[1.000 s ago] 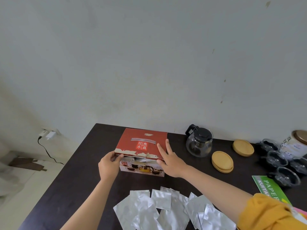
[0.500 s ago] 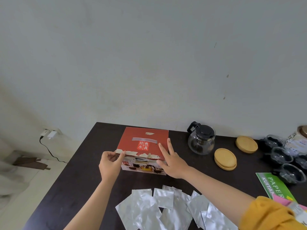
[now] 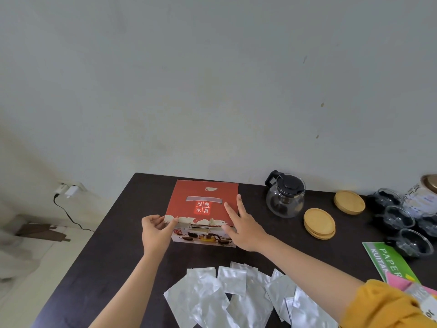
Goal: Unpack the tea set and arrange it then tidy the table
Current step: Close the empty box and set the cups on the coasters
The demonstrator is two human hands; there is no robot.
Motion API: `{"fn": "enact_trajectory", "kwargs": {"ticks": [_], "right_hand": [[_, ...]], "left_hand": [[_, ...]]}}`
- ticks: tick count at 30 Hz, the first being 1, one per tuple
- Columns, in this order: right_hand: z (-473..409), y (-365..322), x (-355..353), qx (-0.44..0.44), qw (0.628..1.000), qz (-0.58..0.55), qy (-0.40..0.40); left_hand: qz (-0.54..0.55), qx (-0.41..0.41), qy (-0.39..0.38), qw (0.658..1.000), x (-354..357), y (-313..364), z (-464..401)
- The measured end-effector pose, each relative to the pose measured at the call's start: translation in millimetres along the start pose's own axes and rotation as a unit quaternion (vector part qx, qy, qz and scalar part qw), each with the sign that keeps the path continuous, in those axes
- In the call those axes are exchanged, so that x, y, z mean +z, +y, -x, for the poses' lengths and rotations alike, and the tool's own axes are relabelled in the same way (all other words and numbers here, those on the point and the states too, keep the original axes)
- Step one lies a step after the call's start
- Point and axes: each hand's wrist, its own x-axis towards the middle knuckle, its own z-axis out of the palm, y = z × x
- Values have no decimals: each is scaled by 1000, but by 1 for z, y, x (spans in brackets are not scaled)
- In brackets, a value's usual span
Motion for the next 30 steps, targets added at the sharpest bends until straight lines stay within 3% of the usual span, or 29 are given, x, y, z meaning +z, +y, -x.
{"fn": "enact_trajectory", "kwargs": {"ticks": [5,9,11,14,22,30], "right_hand": [[-1,-6,13,20,993,61,102],[5,-15,26,-139,962,1,236],[5,-19,35,-187,950,1,249],[2,-23,44,-192,949,10,250],[-5,-39,50,-134,935,-44,325],[-7,-36,55,-108,945,-50,305]], "left_hand": [[-63,54,-44,996,10,6,-2],[-206,121,-108,965,21,6,-7],[-253,148,-118,949,23,0,-7],[-300,175,-121,930,22,-8,-7],[-286,185,-137,930,21,-15,-10],[-262,200,-132,935,21,-18,-7]]}}
